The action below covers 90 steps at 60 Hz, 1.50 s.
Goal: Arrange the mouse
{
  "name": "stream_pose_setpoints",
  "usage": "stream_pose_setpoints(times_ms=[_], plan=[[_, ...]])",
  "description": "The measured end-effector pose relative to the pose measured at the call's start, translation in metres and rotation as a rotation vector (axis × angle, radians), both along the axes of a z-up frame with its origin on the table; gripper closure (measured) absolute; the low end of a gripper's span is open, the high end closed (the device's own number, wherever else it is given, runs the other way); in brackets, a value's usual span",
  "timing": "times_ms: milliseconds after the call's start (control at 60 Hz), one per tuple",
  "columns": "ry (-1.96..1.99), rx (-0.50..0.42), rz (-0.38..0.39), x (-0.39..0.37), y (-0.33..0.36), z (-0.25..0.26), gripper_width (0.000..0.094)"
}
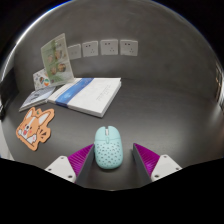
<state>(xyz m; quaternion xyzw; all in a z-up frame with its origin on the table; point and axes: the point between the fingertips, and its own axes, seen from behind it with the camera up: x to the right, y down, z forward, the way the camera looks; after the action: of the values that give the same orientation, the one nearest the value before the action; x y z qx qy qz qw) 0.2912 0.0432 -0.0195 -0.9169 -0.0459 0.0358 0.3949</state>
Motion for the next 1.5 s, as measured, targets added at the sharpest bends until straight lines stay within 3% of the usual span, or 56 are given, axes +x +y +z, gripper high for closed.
stream_pose_setpoints(times_ms=[50,133,267,333,533,700,800,900,1100,1250,1283,1317,1450,1467,1500], plan=[[0.0,0.002,-0.024,0.003,0.006,0.0,0.0162],[0.002,0.014,-0.072,0.01,0.011,-0.001,0.0401],[0.067,0.03,-0.108,0.01,0.009,0.002,0.0477],[0.058,0.047,-0.127,0.019,0.007,0.011,0.0488],[0.061,0.323,-0.202,-0.013,0.013,0.148,0.05],[0.092,0.486,-0.096,-0.162,0.013,0.237,0.0504],[0.074,0.459,-0.057,-0.251,0.016,0.225,0.0504],[0.051,0.349,-0.05,-0.323,0.021,0.167,0.0506],[-0.038,0.162,-0.09,-0.369,0.015,0.055,0.05],[-0.054,0.108,-0.159,-0.356,0.013,0.014,0.0501],[-0.049,0.103,-0.162,-0.355,0.012,0.008,0.0445],[-0.016,0.13,-0.169,-0.356,0.016,0.011,0.0489],[0.004,0.145,-0.136,-0.357,0.019,0.01,0.0435],[0.007,0.148,-0.138,-0.357,0.02,0.01,0.0384],[0.015,0.148,-0.143,-0.356,0.02,0.01,0.0399]])
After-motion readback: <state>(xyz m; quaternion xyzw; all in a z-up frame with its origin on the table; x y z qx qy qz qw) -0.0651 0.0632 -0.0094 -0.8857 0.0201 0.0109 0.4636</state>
